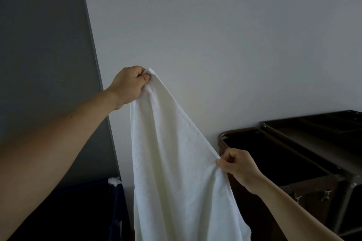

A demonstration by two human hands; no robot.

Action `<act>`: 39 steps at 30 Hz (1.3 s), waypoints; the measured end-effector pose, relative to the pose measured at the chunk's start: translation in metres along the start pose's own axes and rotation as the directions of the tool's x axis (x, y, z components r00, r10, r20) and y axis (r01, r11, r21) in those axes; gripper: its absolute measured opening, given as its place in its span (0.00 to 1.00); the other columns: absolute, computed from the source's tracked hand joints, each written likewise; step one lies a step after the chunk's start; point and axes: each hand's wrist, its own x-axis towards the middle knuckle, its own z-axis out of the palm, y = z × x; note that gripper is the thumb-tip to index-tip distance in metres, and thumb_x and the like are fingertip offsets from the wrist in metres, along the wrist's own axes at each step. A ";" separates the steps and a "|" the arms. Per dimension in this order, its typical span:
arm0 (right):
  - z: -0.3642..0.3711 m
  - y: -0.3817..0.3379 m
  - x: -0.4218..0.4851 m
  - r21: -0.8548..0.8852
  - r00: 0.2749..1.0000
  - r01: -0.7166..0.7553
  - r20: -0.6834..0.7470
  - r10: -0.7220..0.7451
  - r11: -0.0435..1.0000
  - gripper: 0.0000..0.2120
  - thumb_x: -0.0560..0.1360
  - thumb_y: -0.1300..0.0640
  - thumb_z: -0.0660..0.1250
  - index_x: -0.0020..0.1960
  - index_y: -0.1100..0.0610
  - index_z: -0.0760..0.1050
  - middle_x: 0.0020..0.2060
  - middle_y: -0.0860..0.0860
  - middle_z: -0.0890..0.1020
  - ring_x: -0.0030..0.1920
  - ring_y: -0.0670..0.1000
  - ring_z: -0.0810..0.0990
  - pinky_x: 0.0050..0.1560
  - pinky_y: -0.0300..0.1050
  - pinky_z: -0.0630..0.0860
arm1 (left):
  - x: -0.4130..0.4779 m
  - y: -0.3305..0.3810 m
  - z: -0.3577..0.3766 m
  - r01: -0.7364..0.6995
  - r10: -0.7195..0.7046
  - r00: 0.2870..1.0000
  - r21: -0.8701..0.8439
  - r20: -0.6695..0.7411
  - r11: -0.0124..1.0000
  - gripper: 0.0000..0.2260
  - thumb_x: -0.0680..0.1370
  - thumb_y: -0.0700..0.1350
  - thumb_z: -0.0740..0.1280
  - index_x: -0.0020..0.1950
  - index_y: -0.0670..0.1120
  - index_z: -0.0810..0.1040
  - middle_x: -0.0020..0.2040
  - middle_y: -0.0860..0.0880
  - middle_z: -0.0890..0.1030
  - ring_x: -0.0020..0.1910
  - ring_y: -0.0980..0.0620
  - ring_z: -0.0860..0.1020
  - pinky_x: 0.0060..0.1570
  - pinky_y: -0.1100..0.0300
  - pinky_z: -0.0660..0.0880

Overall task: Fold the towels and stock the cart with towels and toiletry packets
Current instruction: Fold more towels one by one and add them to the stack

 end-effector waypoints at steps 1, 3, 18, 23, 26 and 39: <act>0.001 0.002 -0.001 -0.004 0.999 -0.031 0.019 0.031 1.000 0.17 0.72 0.61 0.75 0.28 0.51 0.75 0.25 0.44 0.75 0.28 0.40 0.74 0.33 0.34 0.73 | 0.001 -0.001 0.001 0.002 -0.002 1.000 0.001 -0.001 1.000 0.13 0.83 0.46 0.61 0.45 0.38 0.77 0.35 0.50 0.73 0.33 0.54 0.69 0.34 0.61 0.66; 0.004 0.006 -0.005 -0.019 0.997 -0.072 0.031 0.072 0.997 0.14 0.72 0.59 0.76 0.31 0.54 0.75 0.25 0.44 0.76 0.27 0.40 0.74 0.32 0.31 0.72 | 0.002 -0.002 0.002 0.008 -0.008 1.000 -0.006 -0.005 1.000 0.12 0.83 0.46 0.62 0.45 0.40 0.78 0.36 0.50 0.75 0.35 0.54 0.71 0.34 0.62 0.66; 0.005 0.018 -0.021 -0.310 0.976 -0.107 -0.213 0.041 0.945 0.09 0.67 0.62 0.73 0.35 0.53 0.75 0.28 0.47 0.77 0.28 0.42 0.74 0.28 0.30 0.69 | 0.001 -0.057 0.015 0.238 -0.231 0.967 0.063 -0.109 0.969 0.07 0.79 0.44 0.69 0.54 0.48 0.74 0.44 0.50 0.77 0.40 0.55 0.75 0.33 0.63 0.67; -0.023 -0.006 0.001 -0.219 0.951 -0.065 -0.310 -0.006 0.974 0.10 0.66 0.66 0.73 0.35 0.53 0.76 0.27 0.42 0.79 0.29 0.38 0.76 0.28 0.28 0.69 | -0.016 -0.090 0.014 0.283 -0.268 0.948 0.070 -0.170 0.957 0.09 0.77 0.42 0.70 0.47 0.53 0.71 0.39 0.47 0.79 0.35 0.51 0.76 0.30 0.60 0.66; -0.026 -0.014 0.007 -0.182 0.956 -0.026 -0.290 -0.029 0.983 0.14 0.68 0.66 0.74 0.43 0.47 0.78 0.33 0.44 0.83 0.33 0.39 0.80 0.34 0.28 0.70 | -0.019 -0.097 0.014 0.287 -0.268 0.946 0.081 -0.184 0.955 0.12 0.75 0.37 0.68 0.36 0.52 0.76 0.34 0.50 0.78 0.34 0.49 0.77 0.30 0.62 0.67; 0.021 -0.077 0.022 -0.327 0.962 0.273 0.070 -0.265 0.905 0.19 0.68 0.62 0.70 0.37 0.36 0.73 0.33 0.36 0.80 0.32 0.38 0.77 0.33 0.30 0.72 | -0.084 -0.018 0.070 0.391 -0.262 0.777 -0.113 0.572 0.913 0.10 0.79 0.39 0.67 0.58 0.40 0.83 0.57 0.45 0.83 0.52 0.51 0.80 0.52 0.60 0.76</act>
